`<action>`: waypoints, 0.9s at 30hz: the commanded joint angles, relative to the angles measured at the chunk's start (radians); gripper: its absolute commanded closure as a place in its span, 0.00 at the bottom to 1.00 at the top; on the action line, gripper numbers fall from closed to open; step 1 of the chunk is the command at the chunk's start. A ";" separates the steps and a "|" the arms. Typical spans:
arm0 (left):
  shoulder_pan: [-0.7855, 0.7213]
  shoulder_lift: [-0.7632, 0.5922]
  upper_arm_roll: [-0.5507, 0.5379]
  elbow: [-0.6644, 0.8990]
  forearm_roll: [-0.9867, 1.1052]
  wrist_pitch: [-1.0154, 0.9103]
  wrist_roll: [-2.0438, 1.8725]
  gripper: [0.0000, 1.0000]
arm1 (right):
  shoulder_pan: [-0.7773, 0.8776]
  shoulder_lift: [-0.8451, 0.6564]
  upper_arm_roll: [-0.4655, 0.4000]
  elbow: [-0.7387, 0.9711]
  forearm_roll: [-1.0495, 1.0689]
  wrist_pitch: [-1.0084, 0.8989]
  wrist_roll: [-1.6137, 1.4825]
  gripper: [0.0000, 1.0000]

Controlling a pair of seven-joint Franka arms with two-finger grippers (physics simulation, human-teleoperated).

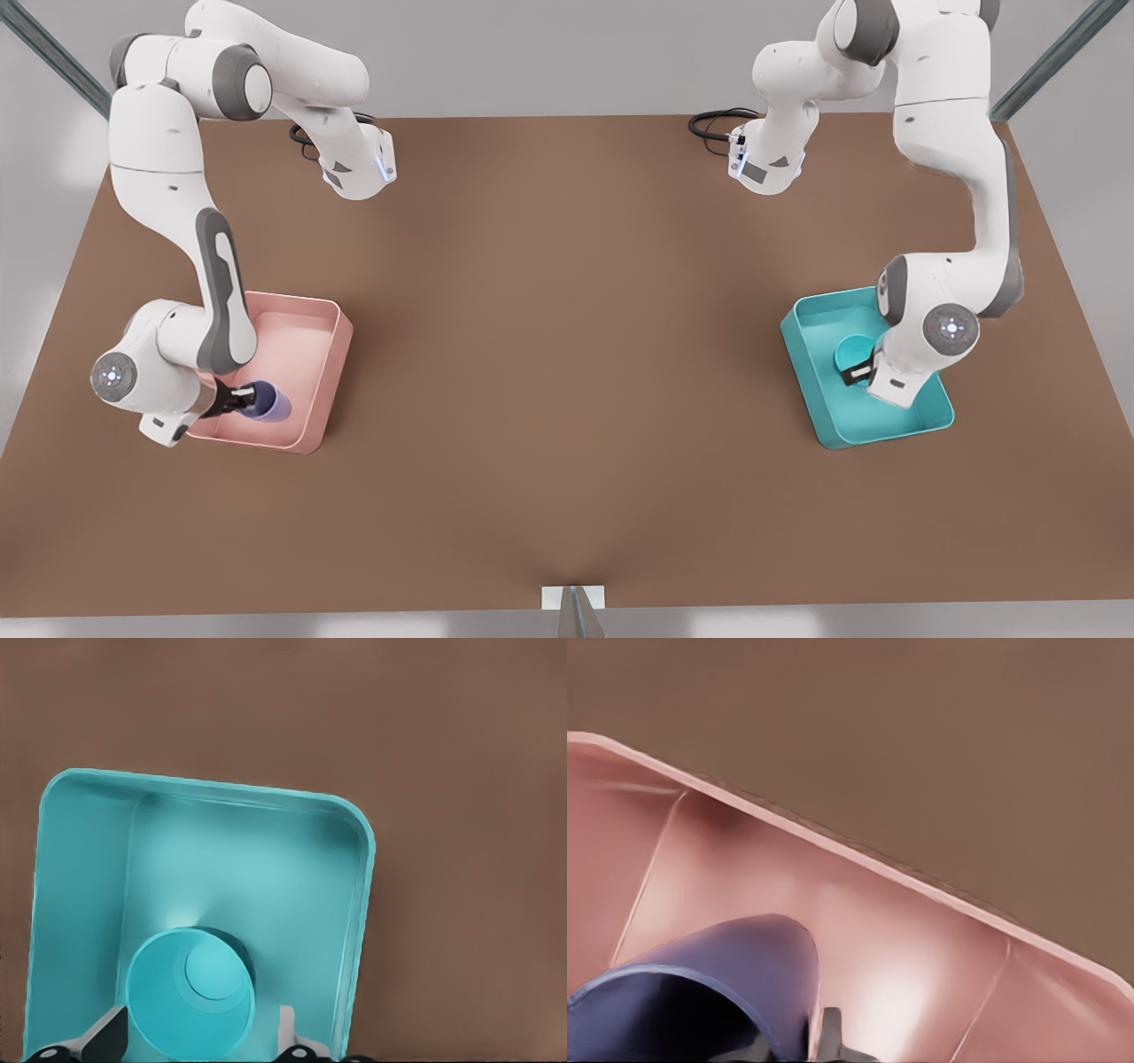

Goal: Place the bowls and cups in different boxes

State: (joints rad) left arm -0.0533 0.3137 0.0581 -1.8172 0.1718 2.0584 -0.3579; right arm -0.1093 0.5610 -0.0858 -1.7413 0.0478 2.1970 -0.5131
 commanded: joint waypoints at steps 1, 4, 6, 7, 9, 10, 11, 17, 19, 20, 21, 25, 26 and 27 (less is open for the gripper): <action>-0.013 -0.030 -0.056 0.133 -0.077 -0.351 0.048 0.00 | 0.000 0.010 0.000 0.000 0.024 0.061 -0.134 0.00; -0.023 -0.022 -0.148 0.367 -0.186 -0.601 0.050 0.00 | 0.000 0.016 0.000 0.000 0.027 0.061 -0.142 0.00; -0.023 -0.005 -0.193 0.414 -0.193 -0.624 0.050 0.00 | 0.000 0.014 0.001 0.006 0.032 0.055 -0.156 0.00; -0.023 -0.004 -0.205 0.415 -0.192 -0.624 0.050 0.00 | 0.000 0.008 0.001 0.008 0.033 0.049 -0.154 0.00; -0.028 -0.005 -0.221 0.426 -0.192 -0.632 0.048 0.00 | -0.001 0.002 0.005 0.014 0.035 0.035 -0.154 0.00; -0.029 -0.005 -0.221 0.426 -0.192 -0.633 0.048 0.00 | 0.000 -0.010 0.006 0.016 0.035 0.023 -0.153 0.00; -0.028 -0.005 -0.221 0.426 -0.190 -0.633 0.048 0.00 | 0.000 -0.029 0.006 0.014 0.035 -0.003 -0.153 0.00; -0.023 -0.004 -0.219 0.427 -0.187 -0.647 0.048 0.00 | 0.049 -0.121 0.006 0.371 0.035 -0.618 -0.082 0.00; -0.022 -0.004 -0.219 0.426 -0.187 -0.647 0.048 0.00 | 0.137 -0.156 0.006 0.424 0.035 -0.723 0.290 0.00; -0.020 0.001 -0.219 0.426 -0.186 -0.647 0.048 0.00 | 0.171 -0.178 0.006 0.424 0.017 -0.749 0.452 0.00; -0.019 0.002 -0.219 0.426 -0.184 -0.647 0.048 0.00 | 0.143 -0.274 0.041 0.385 -0.019 -0.781 0.535 0.00; -0.019 0.002 -0.218 0.426 -0.186 -0.647 0.048 0.00 | 0.100 -0.440 0.103 0.289 -0.125 -0.787 0.547 0.00; -0.019 0.004 -0.218 0.426 -0.184 -0.647 0.050 0.00 | 0.100 -0.451 0.101 0.261 -0.123 -0.784 0.536 0.00; -0.019 0.004 -0.218 0.426 -0.184 -0.647 0.050 0.00 | 0.100 -0.467 0.101 0.238 -0.131 -0.767 0.541 0.00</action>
State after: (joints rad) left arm -0.0721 0.3186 -0.1593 -1.3918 -0.0134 1.4212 -0.3198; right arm -0.0089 0.1119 0.0132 -1.4847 -0.0562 1.5222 -0.3287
